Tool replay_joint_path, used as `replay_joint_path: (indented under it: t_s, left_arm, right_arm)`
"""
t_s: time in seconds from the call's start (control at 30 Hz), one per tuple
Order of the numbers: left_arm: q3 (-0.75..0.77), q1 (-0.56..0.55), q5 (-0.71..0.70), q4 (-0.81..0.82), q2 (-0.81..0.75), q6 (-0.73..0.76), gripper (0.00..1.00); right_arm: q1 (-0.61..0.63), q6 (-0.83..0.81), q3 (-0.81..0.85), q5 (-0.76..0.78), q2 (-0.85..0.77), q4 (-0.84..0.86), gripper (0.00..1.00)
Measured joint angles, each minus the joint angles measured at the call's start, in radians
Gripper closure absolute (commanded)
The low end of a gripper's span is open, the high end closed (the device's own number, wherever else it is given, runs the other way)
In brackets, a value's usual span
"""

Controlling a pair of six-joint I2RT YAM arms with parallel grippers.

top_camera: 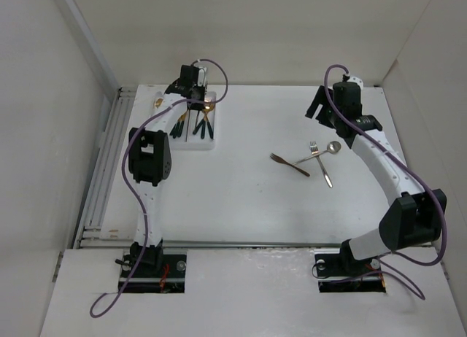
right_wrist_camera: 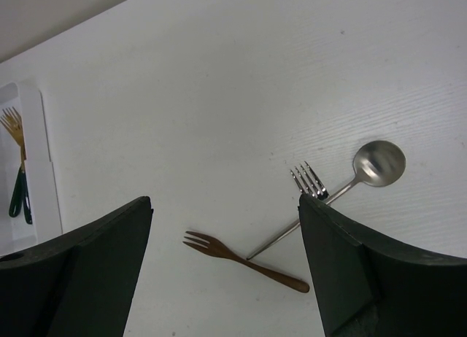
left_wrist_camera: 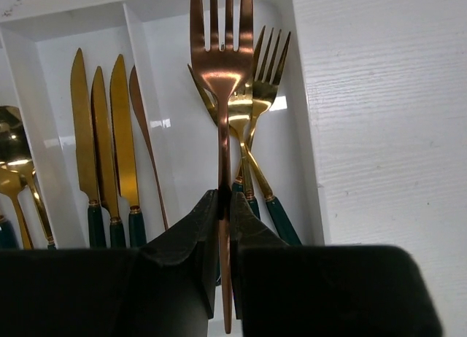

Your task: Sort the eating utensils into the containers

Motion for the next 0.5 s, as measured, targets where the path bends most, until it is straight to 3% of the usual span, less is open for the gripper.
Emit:
replay_joint_path:
  t_s: [0.3, 0.43, 0.5]
  left_arm:
    - [-0.057, 0.002, 0.014, 0.004, 0.034, -0.043, 0.99]
    - [-0.087, 0.002, 0.029, -0.001, 0.062, -0.064, 0.68]
    - [-0.090, 0.004, 0.029, -0.005, 0.063, -0.075, 0.65]
  right_arm:
    - [0.001, 0.000, 0.004, 0.004, 0.000, -0.005, 0.13]
    - [0.001, 0.000, 0.004, 0.007, 0.000, -0.008, 0.13]
    - [0.001, 0.000, 0.004, 0.010, -0.001, -0.008, 0.13]
